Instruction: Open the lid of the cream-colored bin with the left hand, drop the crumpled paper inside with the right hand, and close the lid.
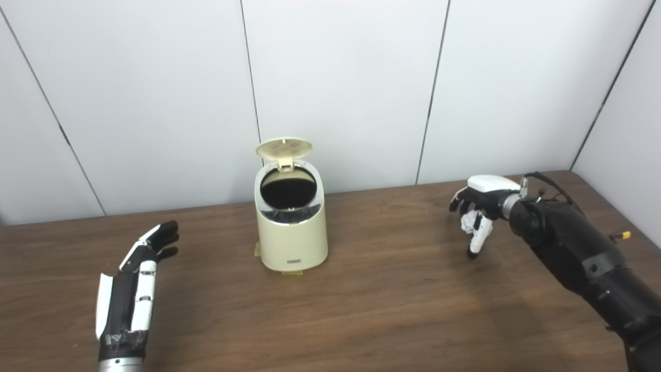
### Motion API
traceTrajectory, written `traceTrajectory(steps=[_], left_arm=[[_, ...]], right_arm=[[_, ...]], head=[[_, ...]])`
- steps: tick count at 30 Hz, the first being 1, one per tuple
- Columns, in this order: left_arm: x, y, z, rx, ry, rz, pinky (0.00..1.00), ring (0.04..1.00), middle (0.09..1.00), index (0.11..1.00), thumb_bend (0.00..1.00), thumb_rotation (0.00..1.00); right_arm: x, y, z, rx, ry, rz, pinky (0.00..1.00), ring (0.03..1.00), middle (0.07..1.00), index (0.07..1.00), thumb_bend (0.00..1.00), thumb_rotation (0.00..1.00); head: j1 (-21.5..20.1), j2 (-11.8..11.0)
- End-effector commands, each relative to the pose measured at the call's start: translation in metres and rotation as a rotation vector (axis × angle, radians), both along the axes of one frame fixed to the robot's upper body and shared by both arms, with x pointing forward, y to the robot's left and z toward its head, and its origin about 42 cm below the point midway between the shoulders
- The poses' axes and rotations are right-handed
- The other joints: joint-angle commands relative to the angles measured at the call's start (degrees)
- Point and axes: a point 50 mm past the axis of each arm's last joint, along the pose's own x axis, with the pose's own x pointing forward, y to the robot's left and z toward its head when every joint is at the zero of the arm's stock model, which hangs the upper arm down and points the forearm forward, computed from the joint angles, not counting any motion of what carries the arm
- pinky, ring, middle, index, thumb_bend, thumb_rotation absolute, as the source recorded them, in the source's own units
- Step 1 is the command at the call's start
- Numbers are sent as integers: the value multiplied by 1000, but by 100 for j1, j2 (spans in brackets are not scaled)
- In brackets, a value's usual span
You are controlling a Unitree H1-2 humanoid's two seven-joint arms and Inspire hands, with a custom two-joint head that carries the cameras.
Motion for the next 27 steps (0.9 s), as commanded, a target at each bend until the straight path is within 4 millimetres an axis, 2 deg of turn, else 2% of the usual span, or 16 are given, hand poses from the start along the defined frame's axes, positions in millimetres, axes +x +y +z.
traceTrajectory(steps=[1, 3, 6, 8, 9, 13, 15, 17, 20, 23, 26, 27], left_arm=[[4, 1, 17, 6, -59, -8, 764, 816, 827, 827, 160, 992], [3, 1, 18, 4, -56, -8, 765, 817, 828, 827, 162, 981], [2, 1, 17, -6, -53, -11, 778, 824, 833, 830, 154, 980], [1, 1, 18, -11, -49, -12, 780, 827, 834, 829, 157, 978], [1, 1, 18, -15, -49, -14, 789, 831, 837, 830, 153, 988], [-1, 1, 20, -27, -53, -18, 794, 836, 841, 832, 142, 997], [-2, 2, 21, -24, -50, -12, 803, 839, 842, 832, 151, 997], [-3, 2, 21, -23, -51, -9, 812, 837, 839, 830, 158, 998], [-3, 3, 22, -18, -58, -8, 802, 833, 835, 828, 160, 994], [-3, 2, 22, -21, -59, -8, 789, 828, 831, 826, 153, 994], [-3, 2, 24, -27, -52, -5, 794, 834, 837, 826, 155, 995], [-3, 2, 24, -28, -56, -6, 795, 835, 837, 824, 156, 994]], right_arm=[[5, -20, 28, -56, -54, -13, 533, 619, 685, 746, 871, 67], [5, -20, 29, -52, -50, -15, 542, 626, 690, 743, 878, 81], [6, -20, 29, -33, -42, -27, 511, 592, 651, 743, 866, 14], [6, -21, 27, -25, -38, -19, 497, 574, 638, 736, 863, 3], [7, -23, 26, -31, -33, -15, 534, 624, 697, 735, 863, 1], [5, -19, 25, -53, -13, 0, 602, 698, 780, 726, 866, 1], [5, -18, 22, -57, 8, -7, 576, 660, 770, 730, 865, 18], [5, -18, 19, -58, 28, -12, 572, 663, 782, 743, 863, 29], [4, -18, 16, -50, 45, -5, 542, 651, 756, 756, 907, 46], [4, -18, 14, -45, 65, 1, 583, 732, 809, 766, 936, 33], [5, -19, 10, -97, 48, 0, 473, 583, 699, 688, 849, 3], [6, -19, 7, -119, 18, -10, 438, 529, 569, 598, 694, 1]], head=[[4, 11], [4, 11], [-6, 19], [-12, 27], [-12, 27], [1, 60], [5, 68], [3, 71], [-14, 82], [-30, 87], [-37, 105], [-44, 113]])
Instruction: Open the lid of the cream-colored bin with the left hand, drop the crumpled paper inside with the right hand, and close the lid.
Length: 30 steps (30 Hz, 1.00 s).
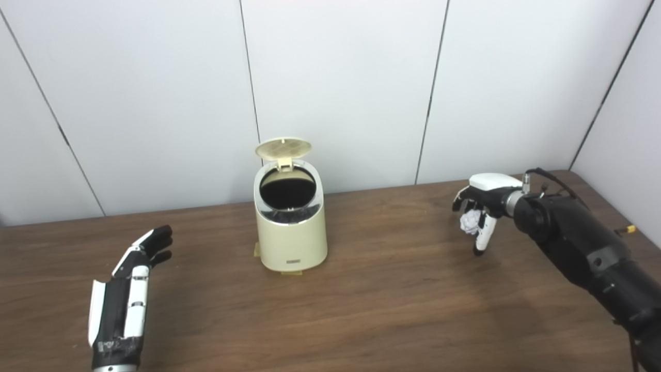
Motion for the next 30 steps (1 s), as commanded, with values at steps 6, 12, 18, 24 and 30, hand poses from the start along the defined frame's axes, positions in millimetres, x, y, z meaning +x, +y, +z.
traceTrajectory(steps=[6, 12, 18, 24, 30], left_arm=[[6, 1, 19, 7, -77, -7, 778, 833, 838, 827, 149, 1000], [6, 1, 19, 7, -69, -6, 784, 835, 839, 829, 164, 998], [7, 2, 18, 9, -75, -7, 775, 827, 833, 821, 151, 999], [8, 1, 18, 15, -72, -7, 782, 829, 833, 821, 163, 1000], [9, 0, 19, 6, -74, -11, 779, 831, 835, 818, 154, 995]], right_arm=[[2, -13, -2, -119, -106, -11, 392, 451, 474, 490, 532, 0], [-3, -12, 2, -6, -156, 7, 418, 483, 491, 486, 528, 0], [0, -16, 2, -18, -143, -2, 430, 489, 481, 492, 528, 0], [-1, -17, 7, 5, -152, 7, 424, 489, 485, 489, 529, 0], [-1, -13, 18, 10, -163, 17, 446, 507, 522, 477, 525, 0]], head=[[-22, 26], [-43, 30], [-45, 19], [-56, 5], [-73, -4]])
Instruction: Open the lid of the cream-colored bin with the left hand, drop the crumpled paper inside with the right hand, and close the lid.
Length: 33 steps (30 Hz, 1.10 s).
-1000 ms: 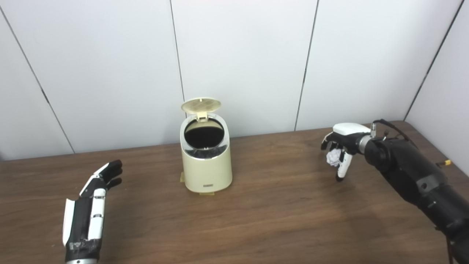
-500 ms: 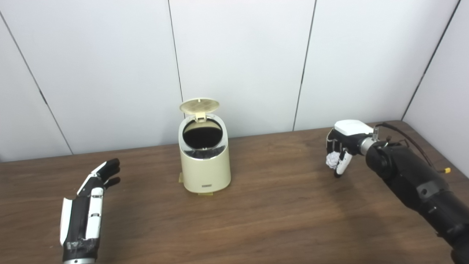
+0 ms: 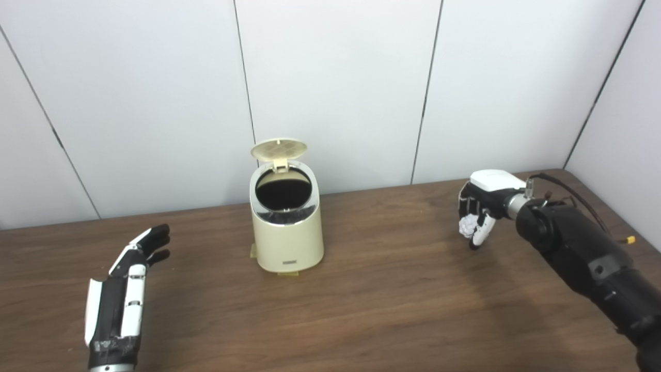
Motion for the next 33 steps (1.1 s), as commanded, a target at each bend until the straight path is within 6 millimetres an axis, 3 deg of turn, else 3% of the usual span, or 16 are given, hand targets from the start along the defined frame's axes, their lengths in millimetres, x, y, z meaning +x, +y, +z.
traceTrajectory(steps=[1, 4, 9, 13, 15, 18, 21, 31, 33], left_arm=[[9, -1, 17, 4, -73, -11, 779, 831, 836, 817, 153, 994], [10, -2, 16, 3, -75, -9, 770, 828, 834, 813, 150, 996], [10, -3, 16, -4, -74, -14, 771, 831, 835, 811, 145, 1000], [11, -5, 16, -11, -71, -12, 778, 835, 837, 805, 146, 1000], [11, -5, 16, -9, -70, -11, 775, 834, 837, 805, 144, 1000], [11, -5, 16, -9, -74, -10, 774, 834, 838, 804, 150, 994], [12, -6, 16, -6, -73, -5, 770, 830, 834, 800, 156, 985], [13, -8, 16, -5, -77, -5, 757, 826, 831, 797, 159, 967], [14, -8, 15, 3, -79, -2, 761, 826, 831, 800, 156, 964]], right_arm=[[5, -7, 27, -28, -56, -12, 430, 490, 505, 482, 528, 0], [4, 1, 41, -65, -66, 15, 317, 388, 421, 499, 528, 0], [5, 4, 52, -81, -81, 37, 261, 334, 400, 496, 528, 0], [5, 10, 62, -83, -75, 21, 261, 341, 403, 495, 529, 0], [5, 12, 66, -69, -67, 14, 243, 321, 460, 486, 532, 0], [5, 14, 71, -45, -72, 17, 293, 376, 418, 500, 528, 0], [5, 16, 75, -25, -81, 28, 388, 460, 490, 484, 529, 0], [11, 16, 85, -51, -88, 59, 491, 581, 542, 462, 522, 0], [11, 18, 87, -44, -90, 70, 471, 550, 531, 468, 524, 0]], head=[[5, 1], [11, -4], [8, -27], [18, -36], [18, -36], [7, -60], [1, -73], [-3, -122], [-2, -127]])
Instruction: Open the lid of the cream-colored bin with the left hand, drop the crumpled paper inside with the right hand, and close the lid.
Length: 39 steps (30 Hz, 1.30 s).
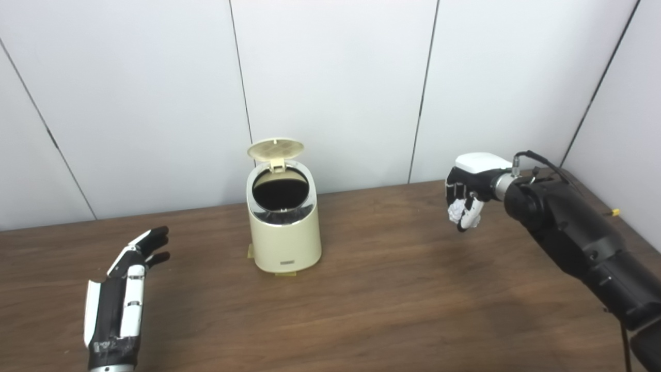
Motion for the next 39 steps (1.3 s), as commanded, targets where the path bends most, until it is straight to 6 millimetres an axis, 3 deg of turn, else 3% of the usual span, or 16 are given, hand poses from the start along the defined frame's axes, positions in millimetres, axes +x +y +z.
traceTrajectory(steps=[1, 12, 14, 21, 22, 24, 29, 31, 35, 39], left_arm=[[11, -4, 18, 15, -85, -3, 762, 826, 831, 804, 157, 968], [16, -9, 9, 46, -67, -1, 742, 823, 832, 812, 152, 957], [18, -10, 6, 38, -63, -1, 750, 823, 829, 816, 141, 913], [20, -16, -6, 80, 12, 55, 738, 829, 840, 825, 152, 891], [20, -17, -7, 82, 17, 61, 729, 825, 839, 824, 143, 871], [20, -18, -9, 79, 26, 70, 726, 824, 839, 823, 138, 855], [24, -20, -16, 95, 35, 87, 720, 819, 838, 814, 125, 794], [24, -22, -17, 93, 41, 87, 712, 814, 837, 813, 123, 778], [25, -25, -17, 65, 48, 76, 718, 821, 845, 819, 124, 760], [27, -29, -19, 71, 55, 87, 720, 821, 847, 824, 136, 759]], right_arm=[[8, -6, 42, -15, -97, 15, 457, 531, 522, 473, 525, 0], [10, 25, 72, -21, -152, 151, 395, 468, 483, 486, 530, 0], [11, 31, 78, -25, -156, 178, 322, 385, 420, 500, 527, 0], [3, 72, 106, -11, -186, 307, 267, 344, 404, 510, 525, 0], [2, 75, 108, -5, -189, 318, 341, 367, 411, 512, 526, 0], [1, 84, 113, 3, -194, 332, 386, 379, 414, 512, 526, 0], [-8, 113, 126, 24, -237, 398, 326, 407, 473, 497, 520, 0], [-11, 126, 132, 21, -234, 408, 421, 476, 491, 464, 518, 0], [-15, 149, 144, 14, -204, 441, 294, 387, 473, 522, 515, 0], [-18, 165, 150, 11, -208, 477, 246, 373, 449, 524, 514, 0]], head=[[12, -6], [250, -49], [322, -60], [626, -60], [637, -61], [728, -62], [810, -68], [835, -70], [914, -78], [997, -97]])
